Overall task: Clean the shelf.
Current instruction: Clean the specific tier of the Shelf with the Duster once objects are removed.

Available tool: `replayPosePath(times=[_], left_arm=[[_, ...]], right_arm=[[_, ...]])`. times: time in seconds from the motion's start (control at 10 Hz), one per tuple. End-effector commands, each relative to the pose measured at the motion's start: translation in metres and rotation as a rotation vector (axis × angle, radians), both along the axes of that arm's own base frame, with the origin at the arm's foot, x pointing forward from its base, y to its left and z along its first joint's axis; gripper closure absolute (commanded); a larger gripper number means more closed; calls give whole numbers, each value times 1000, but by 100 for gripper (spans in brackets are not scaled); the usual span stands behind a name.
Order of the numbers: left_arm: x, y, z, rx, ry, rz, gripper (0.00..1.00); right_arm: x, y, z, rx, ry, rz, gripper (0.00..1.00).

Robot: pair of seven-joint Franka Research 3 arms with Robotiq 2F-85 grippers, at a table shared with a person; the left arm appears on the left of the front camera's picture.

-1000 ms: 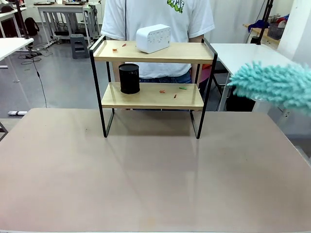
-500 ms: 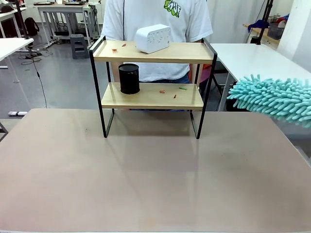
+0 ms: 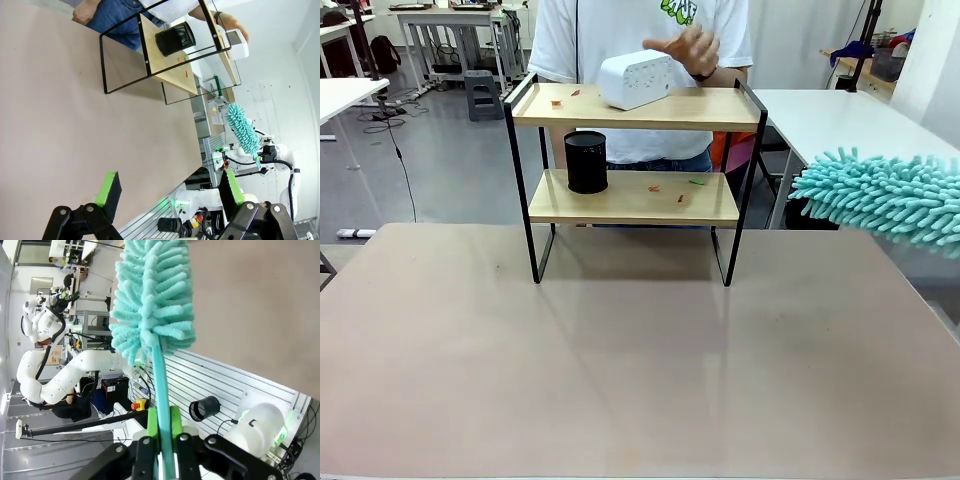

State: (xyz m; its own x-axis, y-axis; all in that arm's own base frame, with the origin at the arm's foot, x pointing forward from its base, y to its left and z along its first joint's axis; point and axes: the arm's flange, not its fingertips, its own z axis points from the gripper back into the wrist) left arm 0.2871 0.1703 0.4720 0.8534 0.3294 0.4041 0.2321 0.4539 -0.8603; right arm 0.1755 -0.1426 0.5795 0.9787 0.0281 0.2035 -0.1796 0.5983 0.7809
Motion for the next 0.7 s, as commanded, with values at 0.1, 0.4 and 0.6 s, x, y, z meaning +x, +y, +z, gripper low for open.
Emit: replayPosePath(times=[0.1,0.4,0.6], left_arm=[[2,-1,1,-12,-29,-2,0],[2,-1,1,-12,-29,-2,0],[2,-1,1,-12,-29,-2,0]], right_arm=[[0,3,5,16,2,-18,100],[0,3,5,16,2,-18,100],[0,3,5,16,2,-18,100]])
